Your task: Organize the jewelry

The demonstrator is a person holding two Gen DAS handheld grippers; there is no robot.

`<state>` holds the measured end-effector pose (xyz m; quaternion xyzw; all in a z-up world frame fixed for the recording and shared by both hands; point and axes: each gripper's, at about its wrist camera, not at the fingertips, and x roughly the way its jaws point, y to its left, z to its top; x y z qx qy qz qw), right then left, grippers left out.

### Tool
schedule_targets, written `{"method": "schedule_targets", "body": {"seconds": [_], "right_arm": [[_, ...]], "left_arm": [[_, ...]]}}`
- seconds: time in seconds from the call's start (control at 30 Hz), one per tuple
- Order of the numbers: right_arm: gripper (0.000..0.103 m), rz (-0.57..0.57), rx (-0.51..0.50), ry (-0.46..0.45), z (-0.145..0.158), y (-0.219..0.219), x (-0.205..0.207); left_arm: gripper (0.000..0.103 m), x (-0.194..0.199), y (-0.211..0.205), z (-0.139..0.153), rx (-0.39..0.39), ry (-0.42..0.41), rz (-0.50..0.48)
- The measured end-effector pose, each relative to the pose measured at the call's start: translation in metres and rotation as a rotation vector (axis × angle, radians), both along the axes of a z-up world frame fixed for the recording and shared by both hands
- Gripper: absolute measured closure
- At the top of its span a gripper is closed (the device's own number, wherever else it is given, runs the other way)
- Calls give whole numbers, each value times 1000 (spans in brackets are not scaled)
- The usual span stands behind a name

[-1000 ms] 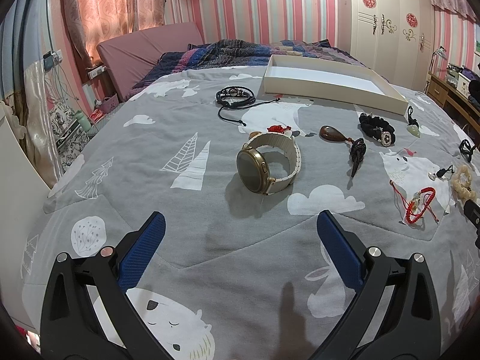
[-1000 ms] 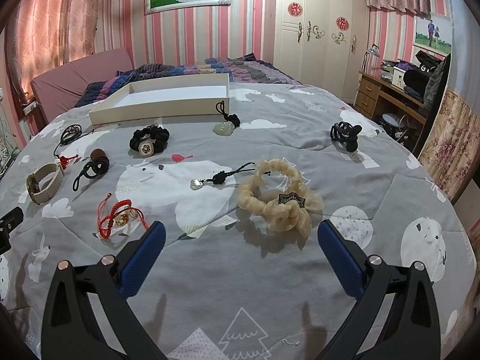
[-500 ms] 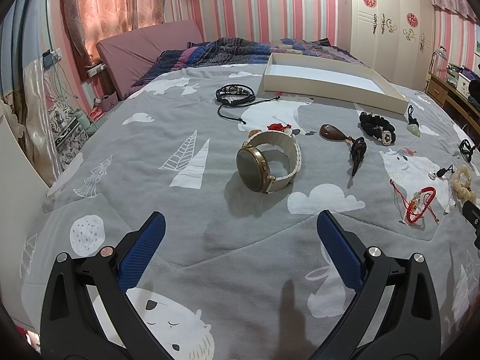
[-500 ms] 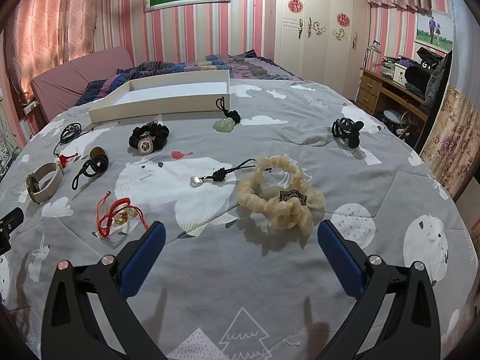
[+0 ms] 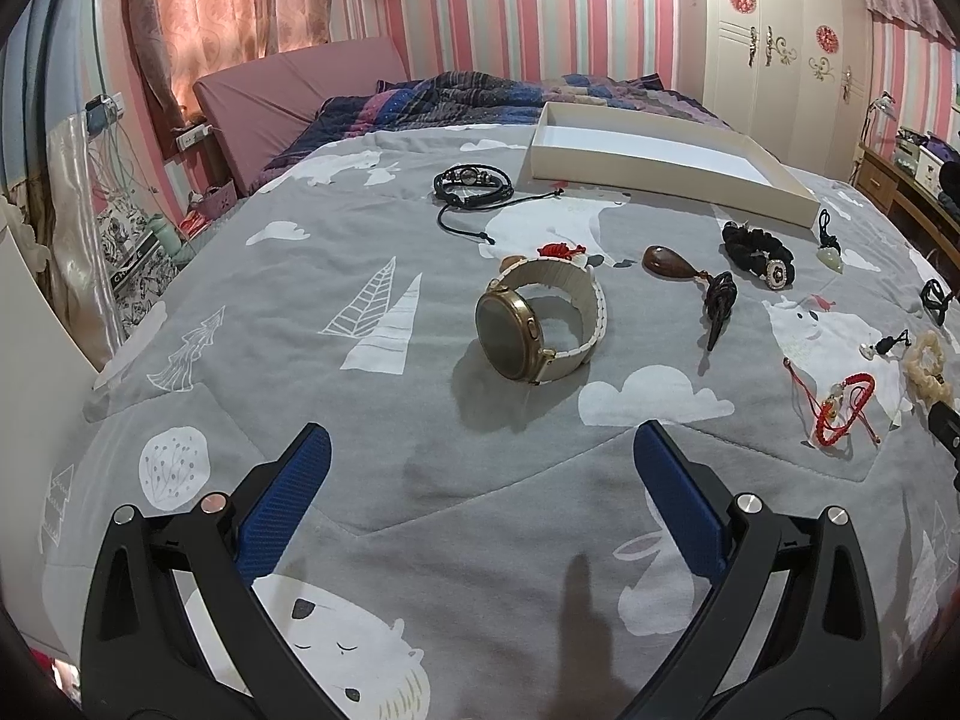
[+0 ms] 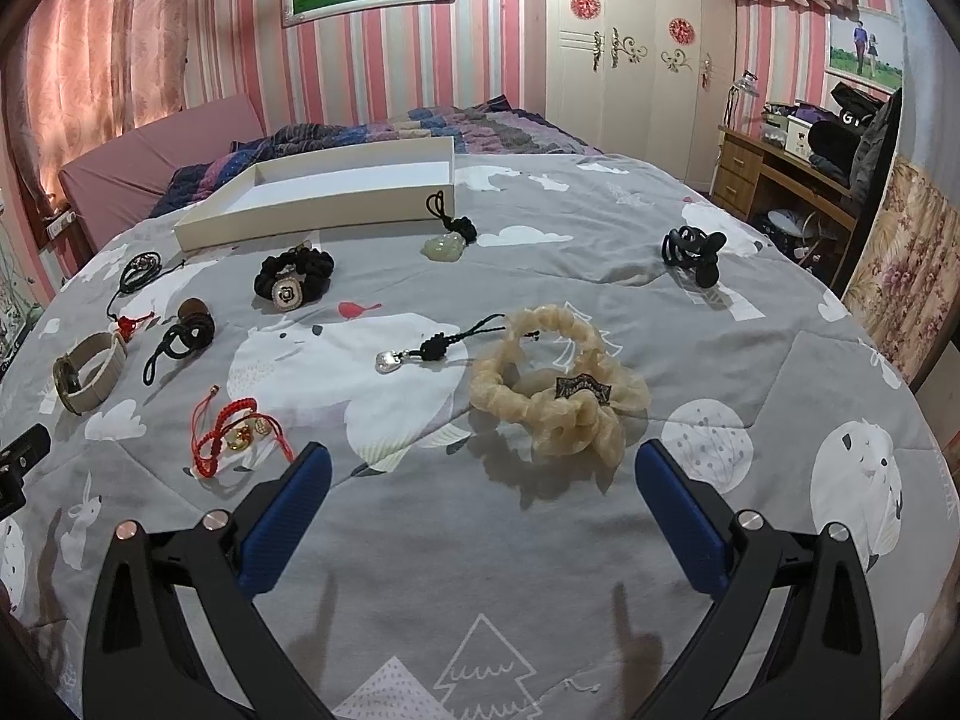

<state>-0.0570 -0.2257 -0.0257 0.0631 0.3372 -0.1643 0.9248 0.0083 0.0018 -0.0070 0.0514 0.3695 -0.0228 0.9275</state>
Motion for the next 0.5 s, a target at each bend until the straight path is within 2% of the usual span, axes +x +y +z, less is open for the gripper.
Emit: {"method": "schedule_targets", "body": {"seconds": [0.5], "right_arm": [[2, 0, 0, 0, 0, -1, 0]], "left_arm": [[3, 0, 0, 0, 0, 2, -1]]}}
